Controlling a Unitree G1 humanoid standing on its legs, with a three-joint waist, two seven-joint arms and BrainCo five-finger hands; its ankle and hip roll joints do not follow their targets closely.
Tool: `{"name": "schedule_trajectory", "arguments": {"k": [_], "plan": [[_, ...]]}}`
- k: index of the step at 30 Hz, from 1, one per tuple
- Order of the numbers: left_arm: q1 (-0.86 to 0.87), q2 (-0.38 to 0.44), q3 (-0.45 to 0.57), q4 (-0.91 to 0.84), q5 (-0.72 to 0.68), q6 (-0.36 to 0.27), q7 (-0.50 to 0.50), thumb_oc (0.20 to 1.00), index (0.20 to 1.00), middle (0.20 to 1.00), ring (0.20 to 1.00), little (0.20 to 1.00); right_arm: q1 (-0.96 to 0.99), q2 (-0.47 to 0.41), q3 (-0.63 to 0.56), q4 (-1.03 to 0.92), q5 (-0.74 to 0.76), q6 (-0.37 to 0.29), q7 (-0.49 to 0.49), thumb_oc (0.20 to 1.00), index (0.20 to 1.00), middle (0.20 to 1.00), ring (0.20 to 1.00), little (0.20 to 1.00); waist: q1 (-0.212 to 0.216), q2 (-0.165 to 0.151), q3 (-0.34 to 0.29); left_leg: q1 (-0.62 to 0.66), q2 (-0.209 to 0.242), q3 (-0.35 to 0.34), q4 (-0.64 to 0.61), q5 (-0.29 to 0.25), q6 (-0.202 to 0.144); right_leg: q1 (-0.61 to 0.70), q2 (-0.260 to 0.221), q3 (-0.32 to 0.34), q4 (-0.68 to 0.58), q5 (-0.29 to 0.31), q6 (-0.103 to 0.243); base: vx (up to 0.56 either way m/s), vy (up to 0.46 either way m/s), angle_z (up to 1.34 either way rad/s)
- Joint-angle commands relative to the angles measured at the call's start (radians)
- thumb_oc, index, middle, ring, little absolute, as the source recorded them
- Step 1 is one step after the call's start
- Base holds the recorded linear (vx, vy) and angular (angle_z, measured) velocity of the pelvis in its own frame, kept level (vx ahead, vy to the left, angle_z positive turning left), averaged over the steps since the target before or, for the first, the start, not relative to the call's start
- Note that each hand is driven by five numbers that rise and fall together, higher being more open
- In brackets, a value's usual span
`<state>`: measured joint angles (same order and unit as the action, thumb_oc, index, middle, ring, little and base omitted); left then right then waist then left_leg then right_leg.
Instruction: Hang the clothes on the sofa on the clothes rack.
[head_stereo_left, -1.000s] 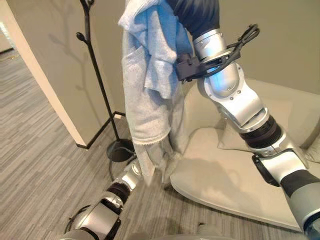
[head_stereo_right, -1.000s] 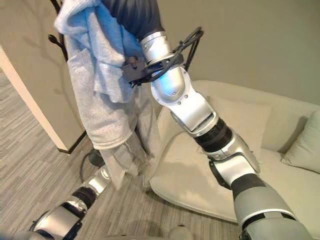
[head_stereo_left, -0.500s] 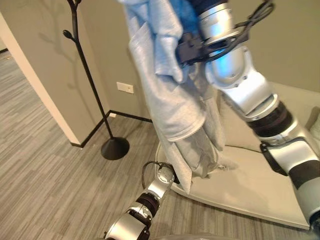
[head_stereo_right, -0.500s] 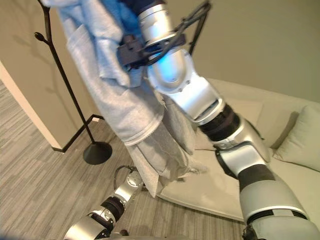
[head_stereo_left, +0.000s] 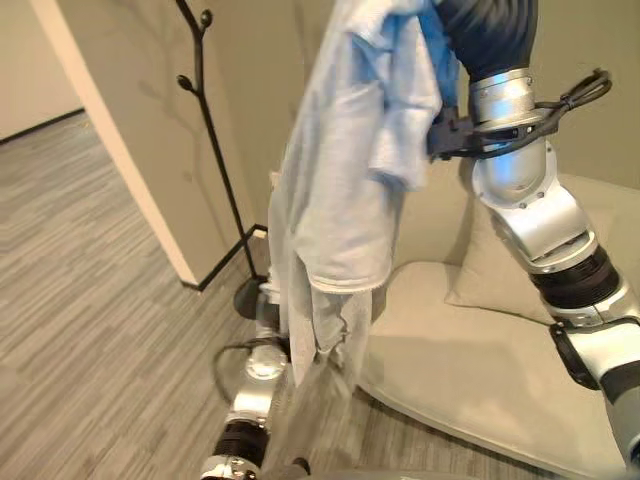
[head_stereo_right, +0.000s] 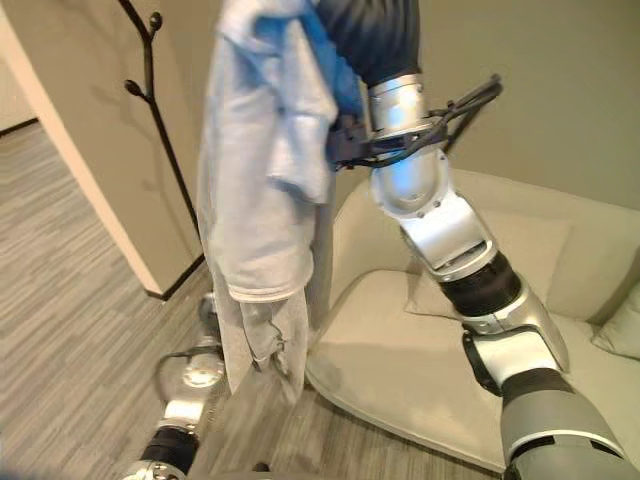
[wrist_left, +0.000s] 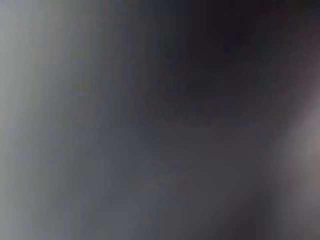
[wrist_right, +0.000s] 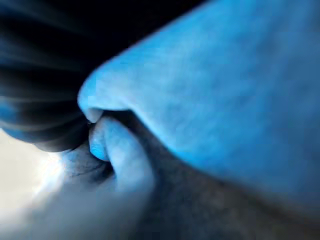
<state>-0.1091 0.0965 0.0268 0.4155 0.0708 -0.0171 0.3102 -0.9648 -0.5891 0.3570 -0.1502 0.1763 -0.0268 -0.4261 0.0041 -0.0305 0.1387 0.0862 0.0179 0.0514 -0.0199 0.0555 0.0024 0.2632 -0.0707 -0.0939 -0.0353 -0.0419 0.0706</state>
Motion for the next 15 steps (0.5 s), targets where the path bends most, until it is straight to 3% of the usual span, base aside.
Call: {"name": "schedule_trajectory", "arguments": {"k": [1,2,6,7,9,10,11,14,15], "plan": [[-0.093,0.124,0.093,-0.151,0.122,-0.033,0.11,0.2,0.2,0.2,0.2,0.2,0.041,0.033,-0.105,-0.01,-0.026,-0.011,0.022,0.2,0.2,0.2,0.2,0.2,0.006,-0.053,-0.055,0.028,0.054,0.057,0.023,-0.007,-0.012,-0.016,0.003,0.056,-0.036,0.13,-0.03,-0.01,0.112,0.52],[-0.098,0.16,0.116,-0.175,0.141,-0.027,0.132,0.2,0.2,0.2,0.2,0.2,0.077,0.044,-0.124,-0.019,-0.027,-0.01,0.032,0.2,0.2,0.2,0.2,0.2,0.01,-0.063,-0.065,0.022,0.078,0.058,0.005,-0.005,-0.007,-0.022,-0.007,0.057,-0.038,0.126,-0.026,0.0,0.071,0.48],[-0.096,0.163,0.115,-0.177,0.141,-0.025,0.132,0.2,0.2,0.2,0.2,0.2,0.082,0.047,-0.128,-0.023,-0.028,-0.008,0.033,0.2,0.2,0.2,0.2,0.2,0.012,-0.068,-0.069,0.022,0.077,0.06,0.001,-0.003,-0.007,-0.025,-0.008,0.059,-0.037,0.126,-0.027,0.0,0.07,0.13],[-0.2,0.347,0.177,-0.189,0.184,-0.006,0.216,0.2,0.2,0.2,0.2,0.2,0.153,0.063,-0.103,-0.056,0.014,-0.011,0.068,0.2,0.2,0.2,0.2,0.2,0.031,-0.097,-0.035,-0.021,0.22,0.006,-0.048,0.045,-0.021,-0.042,-0.064,0.09,-0.016,0.144,-0.014,-0.02,0.357,0.18],[-0.242,0.389,0.212,-0.225,0.196,-0.003,0.231,0.2,0.2,0.2,0.2,0.2,0.215,0.09,-0.089,-0.118,0.03,-0.008,0.099,0.2,0.2,0.2,0.2,0.2,0.037,-0.1,-0.031,-0.045,0.279,-0.033,-0.067,0.044,-0.033,-0.043,-0.086,0.118,-0.01,0.148,-0.016,0.01,0.332,-0.01],[-0.241,0.39,0.211,-0.225,0.196,-0.002,0.231,0.2,0.2,0.2,0.2,0.2,0.22,0.092,-0.091,-0.123,0.029,-0.005,0.1,0.2,0.2,0.2,0.2,0.2,0.037,-0.099,-0.034,-0.048,0.282,-0.033,-0.067,0.044,-0.035,-0.046,-0.083,0.118,-0.01,0.149,-0.017,0.1,0.49,-0.45],[-0.268,0.42,0.236,-0.267,0.229,-0.003,0.235,0.2,0.2,0.2,0.2,0.2,0.314,0.139,-0.109,-0.211,0.04,-0.02,0.142,0.2,0.2,0.2,0.2,0.2,0.045,-0.088,-0.043,-0.054,0.299,-0.089,-0.064,0.058,-0.057,-0.045,-0.128,0.153,-0.013,0.163,-0.029,0.1,0.379,-0.36],[-0.261,0.421,0.232,-0.272,0.23,0.0,0.233,0.2,0.2,0.2,0.2,0.2,0.331,0.143,-0.115,-0.225,0.038,-0.012,0.144,0.2,0.2,0.2,0.2,0.2,0.051,-0.091,-0.054,-0.054,0.302,-0.084,-0.064,0.053,-0.059,-0.047,-0.126,0.156,-0.017,0.163,-0.031,0.06,0.336,-0.15],[-0.274,0.436,0.181,-0.246,0.259,-0.018,0.209,0.2,0.2,0.2,0.2,0.2,0.44,0.173,-0.195,-0.319,-0.004,-0.022,0.177,0.2,0.2,0.2,0.2,0.2,0.045,-0.082,-0.056,-0.049,0.271,-0.064,-0.044,0.053,-0.094,-0.05,-0.202,0.145,-0.016,0.163,-0.039,0.11,0.771,-0.65]]}}
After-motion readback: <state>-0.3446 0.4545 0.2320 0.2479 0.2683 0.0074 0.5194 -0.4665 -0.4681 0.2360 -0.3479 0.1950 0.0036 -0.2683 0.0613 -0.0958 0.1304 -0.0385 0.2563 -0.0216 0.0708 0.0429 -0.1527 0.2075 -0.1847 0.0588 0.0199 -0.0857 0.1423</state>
